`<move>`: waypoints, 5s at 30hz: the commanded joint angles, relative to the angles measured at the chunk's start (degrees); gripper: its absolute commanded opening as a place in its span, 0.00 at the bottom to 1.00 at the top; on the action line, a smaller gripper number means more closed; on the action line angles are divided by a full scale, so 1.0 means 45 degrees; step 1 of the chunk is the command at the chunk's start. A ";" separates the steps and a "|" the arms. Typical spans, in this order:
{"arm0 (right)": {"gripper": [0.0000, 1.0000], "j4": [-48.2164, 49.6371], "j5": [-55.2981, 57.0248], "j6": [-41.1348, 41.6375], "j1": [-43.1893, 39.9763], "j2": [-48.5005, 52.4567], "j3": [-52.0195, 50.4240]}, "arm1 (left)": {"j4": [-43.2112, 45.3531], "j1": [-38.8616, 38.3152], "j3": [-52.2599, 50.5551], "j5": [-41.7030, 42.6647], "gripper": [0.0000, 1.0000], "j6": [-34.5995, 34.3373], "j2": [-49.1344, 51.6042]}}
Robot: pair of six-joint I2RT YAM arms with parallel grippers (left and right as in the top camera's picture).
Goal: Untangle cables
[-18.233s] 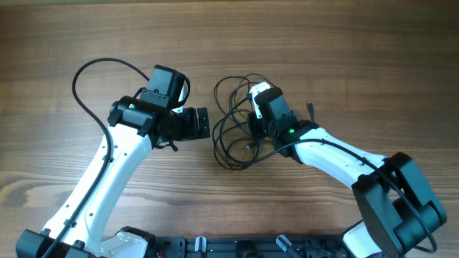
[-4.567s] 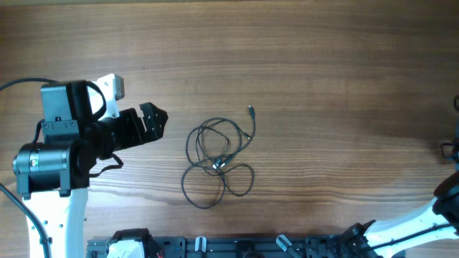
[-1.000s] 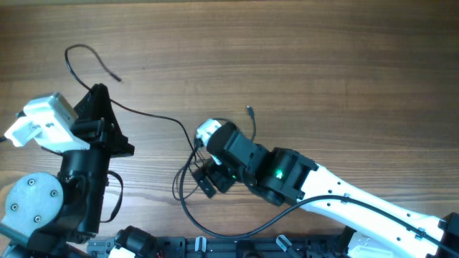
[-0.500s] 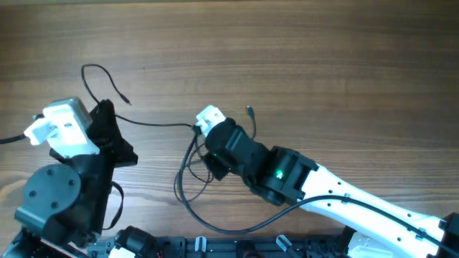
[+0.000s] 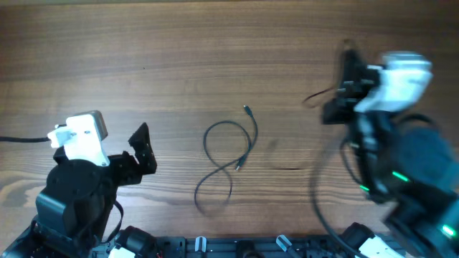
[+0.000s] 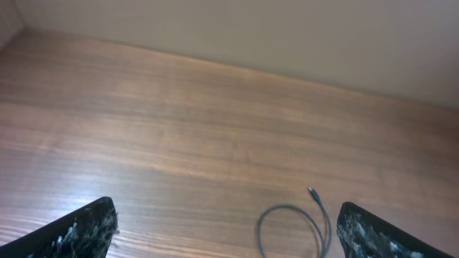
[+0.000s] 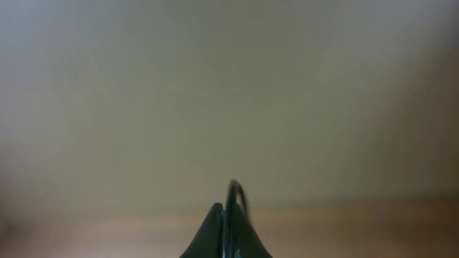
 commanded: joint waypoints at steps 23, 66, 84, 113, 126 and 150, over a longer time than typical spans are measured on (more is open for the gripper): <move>0.04 -0.6858 -0.5731 -0.0568 -0.9748 0.3667 0.1972 | -0.1972 -0.0015 0.0053 0.2705 1.00 -0.0146 0.0029; 0.32 -1.1191 -1.1584 0.9539 -1.8399 1.4265 0.0335 | -0.2327 -0.0015 0.0000 0.3793 0.99 -0.0568 0.1316; 0.04 -1.2080 -0.6222 1.5149 -1.0924 1.4260 -0.0248 | -0.2788 -0.0015 -0.0005 0.3789 1.00 -0.0563 0.1316; 0.26 0.4974 -0.5542 0.7038 -1.6524 1.4265 -0.5299 | -0.2866 -0.0015 0.0000 0.3789 1.00 -0.0476 0.1316; 1.00 0.7048 -1.3231 0.2210 -1.6223 1.1579 -0.5100 | -0.2837 -0.0015 0.0000 0.3789 1.00 -0.0481 0.1865; 0.29 0.4551 -0.8466 -0.0117 -1.2706 1.1633 -0.3487 | -0.2827 -0.0015 0.0000 0.4459 1.00 -0.0481 0.2171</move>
